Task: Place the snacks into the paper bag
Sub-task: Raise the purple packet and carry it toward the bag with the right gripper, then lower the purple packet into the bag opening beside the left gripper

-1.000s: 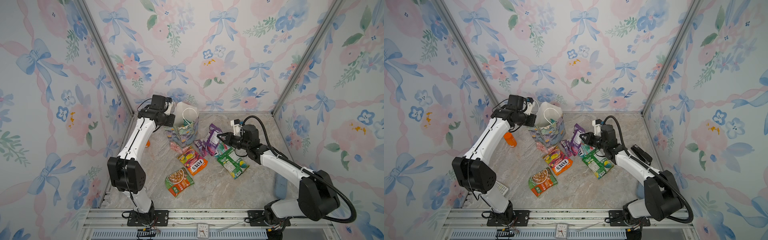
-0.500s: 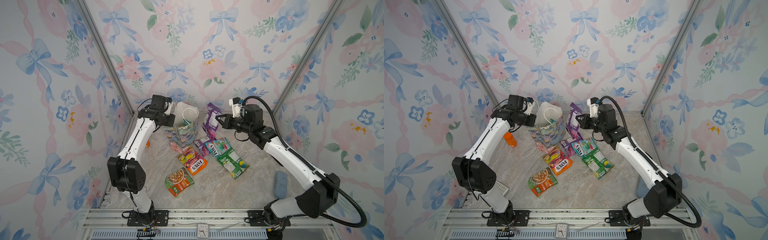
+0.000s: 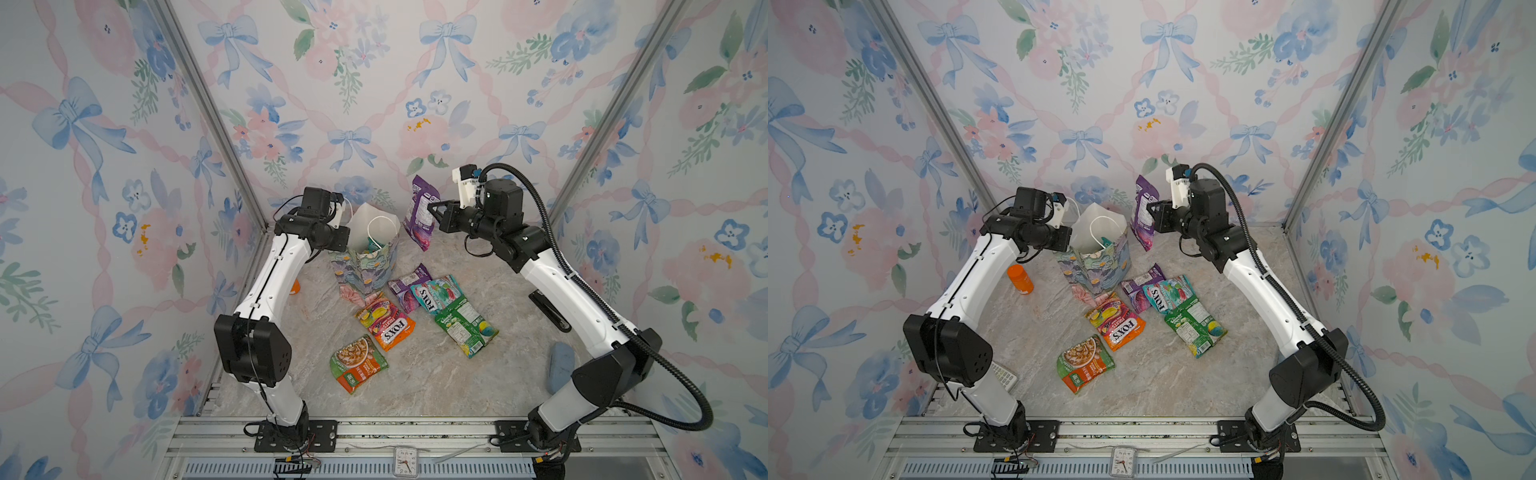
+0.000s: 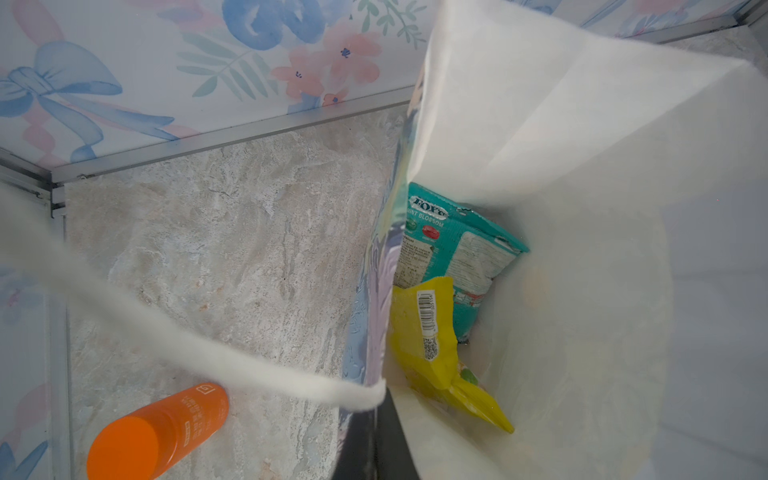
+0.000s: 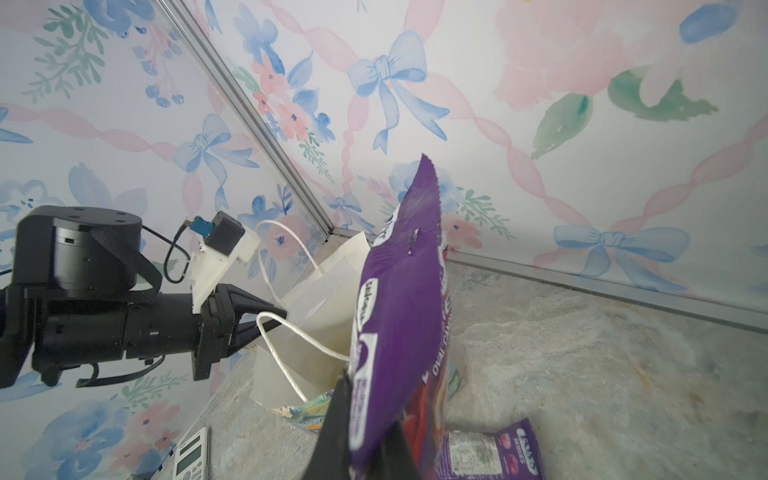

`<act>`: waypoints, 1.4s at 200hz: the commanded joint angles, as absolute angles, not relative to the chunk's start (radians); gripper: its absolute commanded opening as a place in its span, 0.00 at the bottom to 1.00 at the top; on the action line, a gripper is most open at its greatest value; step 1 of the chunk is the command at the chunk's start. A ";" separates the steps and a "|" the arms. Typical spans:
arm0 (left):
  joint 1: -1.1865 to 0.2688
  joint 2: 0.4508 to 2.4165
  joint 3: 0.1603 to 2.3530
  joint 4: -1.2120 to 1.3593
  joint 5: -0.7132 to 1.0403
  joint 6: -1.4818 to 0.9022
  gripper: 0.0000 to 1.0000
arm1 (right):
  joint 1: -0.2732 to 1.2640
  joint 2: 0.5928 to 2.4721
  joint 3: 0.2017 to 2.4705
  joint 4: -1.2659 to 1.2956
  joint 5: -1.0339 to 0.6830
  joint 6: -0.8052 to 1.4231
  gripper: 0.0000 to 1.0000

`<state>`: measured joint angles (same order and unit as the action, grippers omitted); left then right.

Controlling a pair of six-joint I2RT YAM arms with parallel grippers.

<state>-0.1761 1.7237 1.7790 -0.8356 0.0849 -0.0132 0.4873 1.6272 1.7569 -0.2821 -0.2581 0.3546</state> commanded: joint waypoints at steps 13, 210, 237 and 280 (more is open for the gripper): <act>-0.176 1.743 1.820 -0.871 0.079 -0.038 0.06 | 0.502 1.650 1.872 -0.241 -0.248 0.327 0.00; -0.169 1.737 1.821 -0.870 0.134 -0.044 0.00 | 0.641 2.182 2.610 -0.416 -0.307 0.322 0.00; -0.169 1.733 1.817 -0.868 0.132 -0.044 0.00 | 0.637 2.234 2.732 -0.441 -0.301 0.322 0.00; -0.170 1.733 1.818 -0.869 0.135 -0.044 0.00 | 0.633 2.230 2.730 -0.375 -0.278 0.310 0.00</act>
<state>-0.1753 1.7317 1.8095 -0.8623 0.1196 -0.0303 0.6319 2.2379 2.6911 -0.4496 -0.2981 0.3279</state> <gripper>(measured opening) 0.048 0.092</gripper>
